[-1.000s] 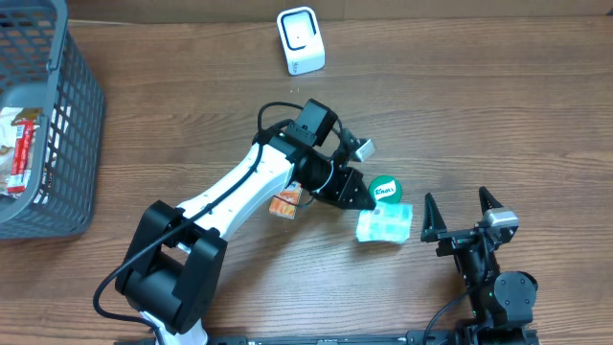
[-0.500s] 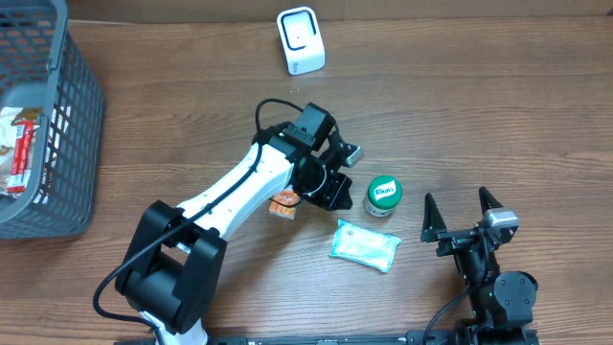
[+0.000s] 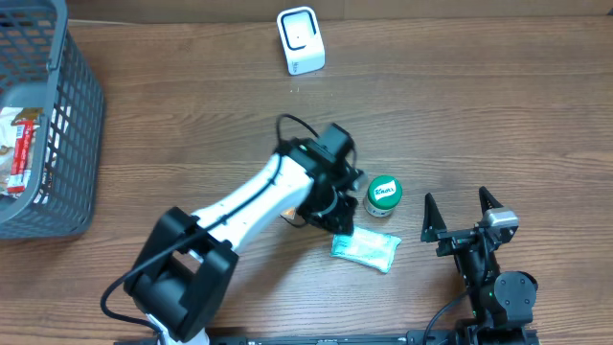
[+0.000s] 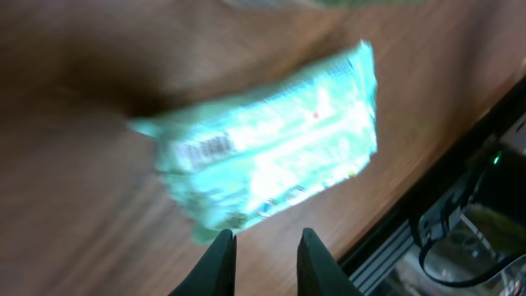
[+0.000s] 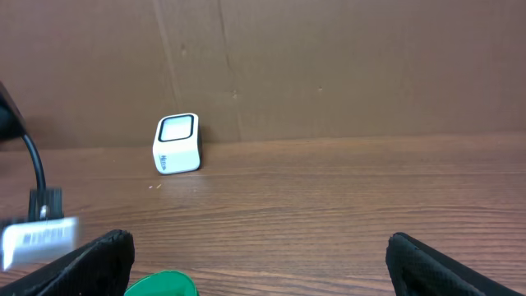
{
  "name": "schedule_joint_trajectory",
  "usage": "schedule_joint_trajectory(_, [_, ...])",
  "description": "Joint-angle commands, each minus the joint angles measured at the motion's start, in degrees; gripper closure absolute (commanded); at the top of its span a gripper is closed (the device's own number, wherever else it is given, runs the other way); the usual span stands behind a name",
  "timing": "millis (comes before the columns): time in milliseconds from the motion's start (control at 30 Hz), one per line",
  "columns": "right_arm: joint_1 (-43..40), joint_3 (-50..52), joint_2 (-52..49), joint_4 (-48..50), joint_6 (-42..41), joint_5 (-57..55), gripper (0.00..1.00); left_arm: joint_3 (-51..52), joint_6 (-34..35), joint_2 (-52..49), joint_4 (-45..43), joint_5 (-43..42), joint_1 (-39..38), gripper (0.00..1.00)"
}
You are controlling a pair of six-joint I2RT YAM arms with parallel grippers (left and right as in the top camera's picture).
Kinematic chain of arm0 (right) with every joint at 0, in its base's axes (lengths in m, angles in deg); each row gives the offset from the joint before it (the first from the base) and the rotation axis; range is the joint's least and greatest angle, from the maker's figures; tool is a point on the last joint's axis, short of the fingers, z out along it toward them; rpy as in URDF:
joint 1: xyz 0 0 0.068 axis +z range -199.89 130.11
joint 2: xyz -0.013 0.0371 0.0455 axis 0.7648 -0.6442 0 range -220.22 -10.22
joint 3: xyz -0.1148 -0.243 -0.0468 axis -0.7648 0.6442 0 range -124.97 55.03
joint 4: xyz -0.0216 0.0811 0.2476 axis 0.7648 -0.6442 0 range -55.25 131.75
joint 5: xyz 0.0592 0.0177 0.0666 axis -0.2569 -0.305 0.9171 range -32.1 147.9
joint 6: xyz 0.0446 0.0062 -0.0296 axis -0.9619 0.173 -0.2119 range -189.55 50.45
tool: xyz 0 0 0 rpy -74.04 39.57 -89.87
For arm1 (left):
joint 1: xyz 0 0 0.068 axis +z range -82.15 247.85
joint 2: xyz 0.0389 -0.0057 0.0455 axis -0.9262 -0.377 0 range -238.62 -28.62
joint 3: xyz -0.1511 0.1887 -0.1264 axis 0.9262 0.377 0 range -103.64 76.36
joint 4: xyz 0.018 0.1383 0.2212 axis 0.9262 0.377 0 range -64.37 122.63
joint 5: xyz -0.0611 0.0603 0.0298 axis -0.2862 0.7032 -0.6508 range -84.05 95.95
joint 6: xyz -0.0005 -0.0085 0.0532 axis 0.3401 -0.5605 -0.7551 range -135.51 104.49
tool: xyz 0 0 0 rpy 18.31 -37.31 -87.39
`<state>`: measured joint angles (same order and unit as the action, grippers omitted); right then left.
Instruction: Scan the item barcode
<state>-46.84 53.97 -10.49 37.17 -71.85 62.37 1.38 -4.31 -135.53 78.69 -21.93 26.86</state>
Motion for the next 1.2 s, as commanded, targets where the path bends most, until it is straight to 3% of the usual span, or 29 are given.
schedule_joint_trajectory(0, [-0.07,0.61,0.11,0.13,0.35,-0.50,0.00,1.88,5.09,-0.98,0.04,1.53,-4.04,0.83])
schedule_joint_trajectory(300, [-0.07,0.61,0.11,0.13,0.35,-0.50,0.00,3.30,18.93,-1.01,-0.57,9.31,-9.38,0.75])
schedule_joint_trajectory(400, [-0.07,0.61,0.11,0.13,0.35,-0.50,0.00,4.37,23.69,-1.01,-2.43,10.51,-10.54,0.65])
schedule_joint_trajectory(733, [-0.07,0.61,0.11,0.13,0.35,-0.50,0.00,6.38,41.86,-1.01,-4.96,10.54,-10.80,0.71])
schedule_joint_trajectory(900, [-0.07,0.61,0.11,0.13,0.35,-0.50,0.00,6.38,47.08,-1.03,-7.15,11.91,-10.80,0.71])
schedule_joint_trajectory(1000, [-0.07,0.61,0.11,0.13,0.35,-0.50,0.00,6.38,50.58,-1.09,-7.45,12.92,-10.80,0.63])
schedule_joint_trajectory(1167, [-0.07,0.61,0.11,0.13,0.35,-0.50,0.00,6.38,53.40,-1.09,-7.45,13.33,-10.82,0.67])
